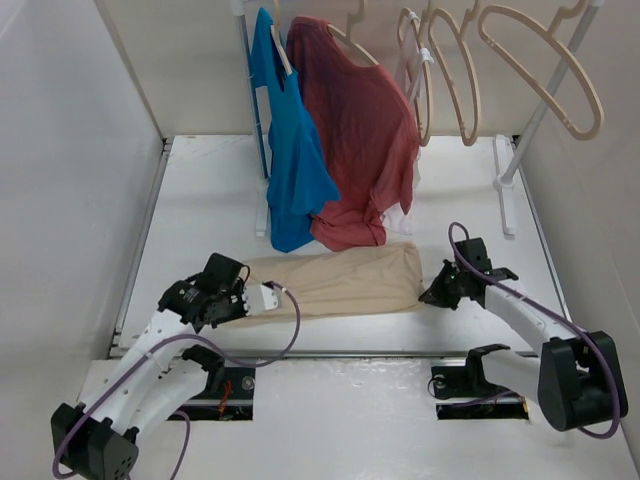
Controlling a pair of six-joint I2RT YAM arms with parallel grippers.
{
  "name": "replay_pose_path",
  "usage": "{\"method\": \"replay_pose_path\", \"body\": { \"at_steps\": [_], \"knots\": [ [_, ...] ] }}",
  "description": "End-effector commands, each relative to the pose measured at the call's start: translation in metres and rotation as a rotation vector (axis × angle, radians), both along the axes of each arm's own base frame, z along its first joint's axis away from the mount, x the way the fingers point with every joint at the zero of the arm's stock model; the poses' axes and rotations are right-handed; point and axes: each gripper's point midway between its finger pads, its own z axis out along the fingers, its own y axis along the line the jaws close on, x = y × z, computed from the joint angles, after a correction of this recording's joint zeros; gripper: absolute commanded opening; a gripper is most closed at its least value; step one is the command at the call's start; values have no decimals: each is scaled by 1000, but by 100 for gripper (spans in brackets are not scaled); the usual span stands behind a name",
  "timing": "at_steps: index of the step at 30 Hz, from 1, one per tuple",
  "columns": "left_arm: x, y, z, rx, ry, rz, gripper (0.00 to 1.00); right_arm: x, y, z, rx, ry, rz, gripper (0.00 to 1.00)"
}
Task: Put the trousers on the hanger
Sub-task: Fold the trousers at the center of the board.
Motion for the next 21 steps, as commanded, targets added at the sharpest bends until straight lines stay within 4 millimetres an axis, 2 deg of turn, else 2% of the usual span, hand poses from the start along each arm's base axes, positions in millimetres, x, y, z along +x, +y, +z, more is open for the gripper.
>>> {"method": "replay_pose_path", "body": {
  "at_steps": [1,2,6,7,8,10,11,13,14,15,16,18,19,21],
  "knots": [
    [-17,29,-8,187,71,-144,0,12,-4,20,-27,-56,-11,0],
    [-18,32,-12,216,88,-159,0,10,-7,20,-39,-54,-16,0],
    [-20,50,-14,330,104,-197,26,9,-6,25,-27,-65,-34,0],
    [-19,51,-13,341,101,-202,46,8,-7,27,-26,-70,-34,0],
    [-18,53,-12,351,98,-199,60,5,-7,24,-28,-59,-34,0],
    [-15,53,-11,349,81,-176,79,6,-7,26,-22,-68,-42,0],
    [-13,54,-10,357,69,-170,83,4,-7,25,-22,-69,-42,0],
    [-7,54,-4,360,33,-159,83,2,-7,24,-20,-58,-50,12],
    [-6,55,-2,364,19,-154,83,2,-5,27,-17,-68,-41,23],
    [5,52,7,355,-32,-141,83,-1,-6,25,-20,-55,-41,60],
    [10,50,14,340,-69,-135,83,-4,-6,26,-22,-49,-41,73],
    [19,40,25,283,-110,-133,83,1,-11,37,-48,-71,-58,89],
    [31,31,42,240,-172,-121,83,4,-14,43,-63,-84,-68,94],
    [40,18,56,145,-211,-74,83,4,-28,60,-126,-114,-107,95]
  ]
}}
